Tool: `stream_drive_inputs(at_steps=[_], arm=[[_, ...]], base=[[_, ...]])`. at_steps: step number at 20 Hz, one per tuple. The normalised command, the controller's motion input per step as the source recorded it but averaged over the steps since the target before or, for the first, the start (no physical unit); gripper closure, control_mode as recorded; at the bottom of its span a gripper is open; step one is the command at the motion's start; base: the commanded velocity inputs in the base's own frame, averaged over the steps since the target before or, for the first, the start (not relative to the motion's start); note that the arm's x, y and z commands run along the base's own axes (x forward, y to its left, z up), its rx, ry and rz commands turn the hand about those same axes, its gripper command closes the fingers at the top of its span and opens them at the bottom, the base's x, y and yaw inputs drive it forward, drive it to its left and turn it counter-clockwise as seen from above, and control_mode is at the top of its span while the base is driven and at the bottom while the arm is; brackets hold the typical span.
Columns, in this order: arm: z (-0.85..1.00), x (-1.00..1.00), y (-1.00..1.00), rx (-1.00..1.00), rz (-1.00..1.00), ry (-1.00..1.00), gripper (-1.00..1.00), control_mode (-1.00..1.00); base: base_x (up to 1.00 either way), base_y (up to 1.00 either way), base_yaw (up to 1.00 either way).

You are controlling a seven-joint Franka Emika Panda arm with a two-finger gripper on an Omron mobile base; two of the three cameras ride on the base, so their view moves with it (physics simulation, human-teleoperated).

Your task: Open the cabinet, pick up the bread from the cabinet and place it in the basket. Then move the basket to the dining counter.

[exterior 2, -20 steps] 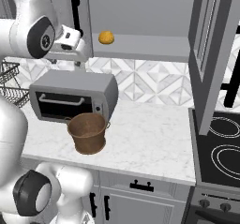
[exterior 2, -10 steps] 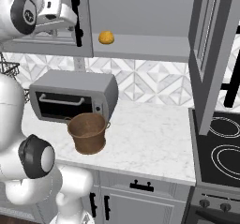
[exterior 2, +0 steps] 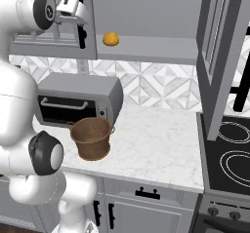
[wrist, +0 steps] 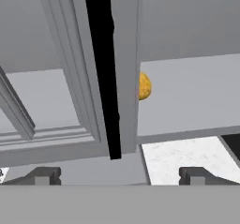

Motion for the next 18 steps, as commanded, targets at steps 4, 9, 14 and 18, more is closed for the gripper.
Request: stream_drive_inputs(at_steps=[4, 9, 14, 18], arm=[[-0.04, 0.49, -0.03, -0.04, 0.02, -0.22, -1.00, -1.00], [0.00, 0.46, -0.01, 0.05, 0.06, -0.06, -1.00, -1.00], [0.00, 0.55, 0.00, 0.01, 0.02, 0.00, -1.00, -1.00], [0.00, 0.47, 0.00, 0.00, 0.00, 0.01, -1.00, -1.00]], base=[[0.00, 0.00, 0.00], [0.00, 0.00, 0.00], [0.00, 0.00, 0.00], [0.00, 0.00, 0.00]])
